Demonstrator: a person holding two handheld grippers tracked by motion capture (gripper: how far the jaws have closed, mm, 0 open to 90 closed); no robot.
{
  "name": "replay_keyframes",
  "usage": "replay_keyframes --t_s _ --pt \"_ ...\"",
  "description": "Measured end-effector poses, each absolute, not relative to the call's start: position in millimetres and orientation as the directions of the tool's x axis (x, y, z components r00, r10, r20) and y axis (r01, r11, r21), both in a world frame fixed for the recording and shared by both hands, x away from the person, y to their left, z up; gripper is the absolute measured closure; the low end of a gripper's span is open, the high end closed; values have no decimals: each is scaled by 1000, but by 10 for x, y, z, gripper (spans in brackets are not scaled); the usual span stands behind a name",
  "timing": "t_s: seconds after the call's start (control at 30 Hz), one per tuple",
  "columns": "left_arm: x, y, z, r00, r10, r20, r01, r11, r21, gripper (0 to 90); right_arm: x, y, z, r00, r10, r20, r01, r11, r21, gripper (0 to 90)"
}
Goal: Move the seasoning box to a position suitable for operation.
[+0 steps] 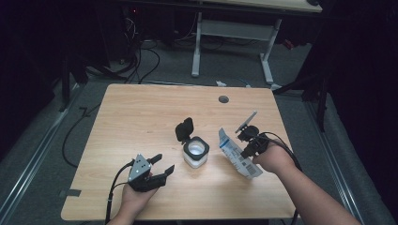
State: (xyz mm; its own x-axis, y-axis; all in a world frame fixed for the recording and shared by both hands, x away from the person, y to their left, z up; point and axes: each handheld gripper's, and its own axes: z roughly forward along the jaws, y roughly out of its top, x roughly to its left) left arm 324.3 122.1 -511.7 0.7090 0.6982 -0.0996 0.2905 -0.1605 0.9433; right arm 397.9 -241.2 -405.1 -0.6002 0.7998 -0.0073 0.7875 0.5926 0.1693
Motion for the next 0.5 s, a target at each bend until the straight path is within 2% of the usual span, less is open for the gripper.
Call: replay_keyframes --t_s 0.13,0.5 --pt "3254 1270 -5118 702 705 -98 292 -159 943 348 3962 -2439 -4026 -588 809 -10 791 577 202 900" --pt "3300 1379 -5134 685 721 -107 310 -155 938 350 3875 -2587 -3947 -538 843 -1 774 495 394 900"
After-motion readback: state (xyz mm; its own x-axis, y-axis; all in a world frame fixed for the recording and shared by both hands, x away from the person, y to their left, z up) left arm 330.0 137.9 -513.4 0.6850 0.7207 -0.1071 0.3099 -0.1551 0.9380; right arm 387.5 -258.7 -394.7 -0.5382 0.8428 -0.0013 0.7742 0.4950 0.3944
